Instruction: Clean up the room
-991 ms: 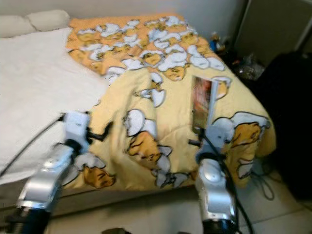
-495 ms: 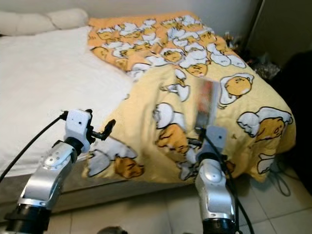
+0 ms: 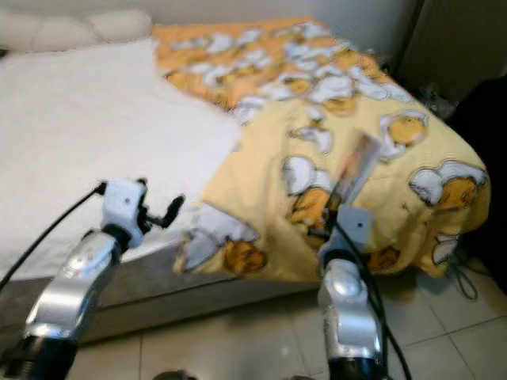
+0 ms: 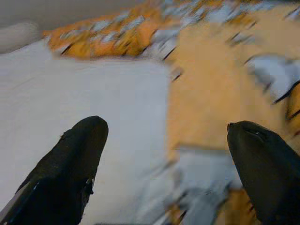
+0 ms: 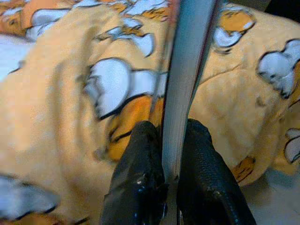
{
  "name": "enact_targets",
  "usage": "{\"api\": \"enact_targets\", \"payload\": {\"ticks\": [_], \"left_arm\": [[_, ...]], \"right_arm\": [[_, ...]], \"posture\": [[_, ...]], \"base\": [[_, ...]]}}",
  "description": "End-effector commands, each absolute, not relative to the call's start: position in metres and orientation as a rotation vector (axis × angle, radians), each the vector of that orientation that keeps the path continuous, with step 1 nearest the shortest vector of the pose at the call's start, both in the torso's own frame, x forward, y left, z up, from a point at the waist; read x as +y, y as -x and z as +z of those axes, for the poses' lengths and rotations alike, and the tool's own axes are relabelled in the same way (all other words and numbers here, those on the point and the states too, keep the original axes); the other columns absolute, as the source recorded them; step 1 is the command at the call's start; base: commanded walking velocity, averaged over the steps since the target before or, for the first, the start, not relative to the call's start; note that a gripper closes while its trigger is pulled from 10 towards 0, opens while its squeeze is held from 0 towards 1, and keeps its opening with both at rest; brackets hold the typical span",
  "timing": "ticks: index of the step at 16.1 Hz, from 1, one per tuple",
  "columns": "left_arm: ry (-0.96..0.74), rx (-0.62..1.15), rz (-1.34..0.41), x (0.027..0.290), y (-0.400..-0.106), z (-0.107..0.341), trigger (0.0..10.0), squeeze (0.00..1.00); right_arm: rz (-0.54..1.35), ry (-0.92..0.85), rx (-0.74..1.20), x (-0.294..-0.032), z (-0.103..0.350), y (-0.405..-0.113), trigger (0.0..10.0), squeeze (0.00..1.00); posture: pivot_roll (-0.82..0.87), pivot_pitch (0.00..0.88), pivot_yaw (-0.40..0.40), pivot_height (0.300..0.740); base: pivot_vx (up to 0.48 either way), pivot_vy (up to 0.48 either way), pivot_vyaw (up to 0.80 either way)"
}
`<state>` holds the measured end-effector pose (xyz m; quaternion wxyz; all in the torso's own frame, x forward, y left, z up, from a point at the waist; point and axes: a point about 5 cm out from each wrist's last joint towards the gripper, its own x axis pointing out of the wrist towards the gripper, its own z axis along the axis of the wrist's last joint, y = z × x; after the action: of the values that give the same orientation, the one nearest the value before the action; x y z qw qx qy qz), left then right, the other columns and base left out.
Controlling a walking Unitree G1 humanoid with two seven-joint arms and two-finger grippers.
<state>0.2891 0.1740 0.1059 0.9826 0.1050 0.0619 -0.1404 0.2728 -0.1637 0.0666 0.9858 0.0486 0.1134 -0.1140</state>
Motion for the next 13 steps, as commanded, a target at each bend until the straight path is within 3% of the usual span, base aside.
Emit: {"api": "enact_targets", "payload": {"ticks": [1,13], "left_arm": [[-0.204,0.110,-0.278,0.1734,-0.2912,0.1106,10.0,0.00],[-0.203,0.100,-0.279,0.1666,-0.2937,0.1114,10.0,0.00]], "right_arm": [[-0.196,-0.089,0.175,-0.1583,0.0782,-0.2780,10.0,0.00],[-0.180,-0.076,0.157,-0.1624,0.0823,-0.2825,10.0,0.00]], "posture": [[0.03,0.000,0.024,0.740],[0.03,0.000,0.019,0.740]], "base": [[0.000,0.349,0.00],[0.000,0.352,0.00]]}}
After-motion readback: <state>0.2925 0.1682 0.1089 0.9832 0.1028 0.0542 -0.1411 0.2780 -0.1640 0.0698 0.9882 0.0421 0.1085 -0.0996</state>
